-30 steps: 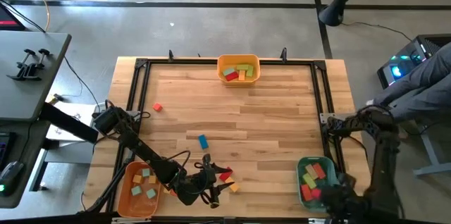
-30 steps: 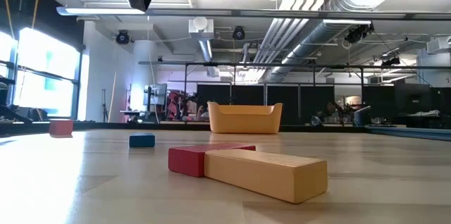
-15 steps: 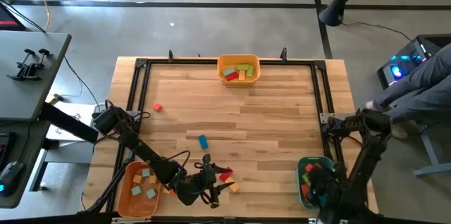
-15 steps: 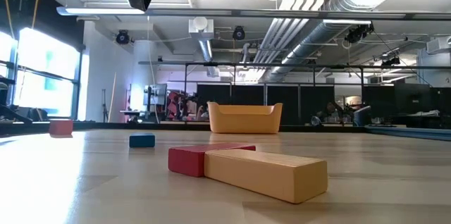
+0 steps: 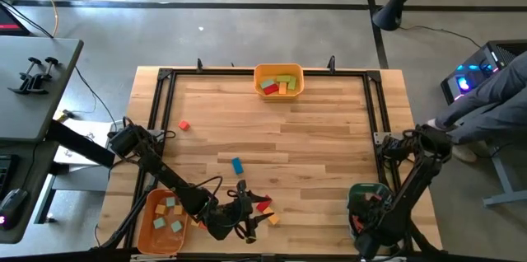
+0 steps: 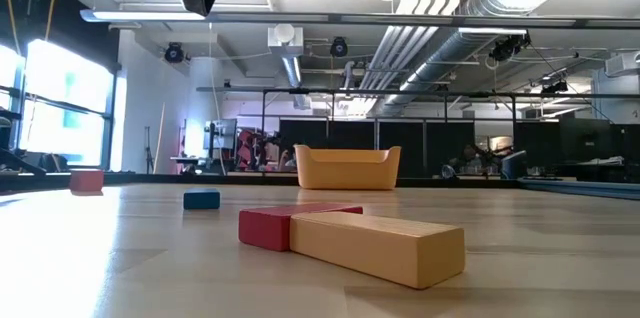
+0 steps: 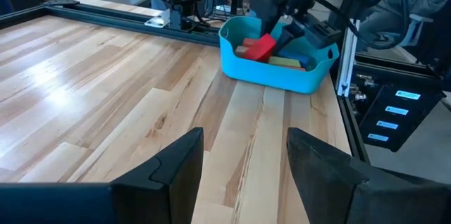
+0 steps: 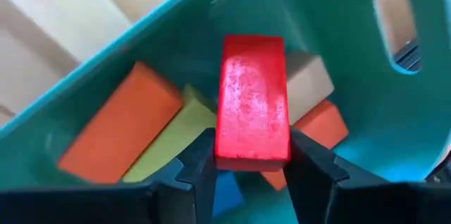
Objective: Sort blocks by size
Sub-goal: Put the large red rectangle block into the green bin, then put the small red rectangle block into the yellow bin
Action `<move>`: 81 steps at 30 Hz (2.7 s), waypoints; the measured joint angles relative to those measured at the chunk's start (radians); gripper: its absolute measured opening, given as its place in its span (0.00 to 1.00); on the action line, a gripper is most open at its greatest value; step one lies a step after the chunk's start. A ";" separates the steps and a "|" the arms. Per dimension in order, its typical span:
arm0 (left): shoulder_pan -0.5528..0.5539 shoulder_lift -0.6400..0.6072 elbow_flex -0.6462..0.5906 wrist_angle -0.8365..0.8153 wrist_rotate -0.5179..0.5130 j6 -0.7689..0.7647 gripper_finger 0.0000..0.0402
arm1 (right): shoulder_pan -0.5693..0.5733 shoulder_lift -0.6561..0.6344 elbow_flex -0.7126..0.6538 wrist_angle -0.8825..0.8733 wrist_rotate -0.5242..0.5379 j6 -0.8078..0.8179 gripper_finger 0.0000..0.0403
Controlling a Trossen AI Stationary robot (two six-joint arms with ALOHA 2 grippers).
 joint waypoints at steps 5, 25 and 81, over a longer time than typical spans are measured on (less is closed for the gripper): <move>0.000 0.000 0.000 0.000 0.000 0.000 0.47 | 0.004 0.000 -0.001 -0.005 0.051 0.028 0.35; 0.000 0.000 0.000 0.000 0.000 -0.001 0.47 | 0.001 -0.018 -0.080 0.050 0.187 0.052 0.49; 0.037 0.057 0.000 -0.357 0.046 -0.649 0.46 | -0.352 -0.117 -0.552 1.717 0.879 -1.273 0.51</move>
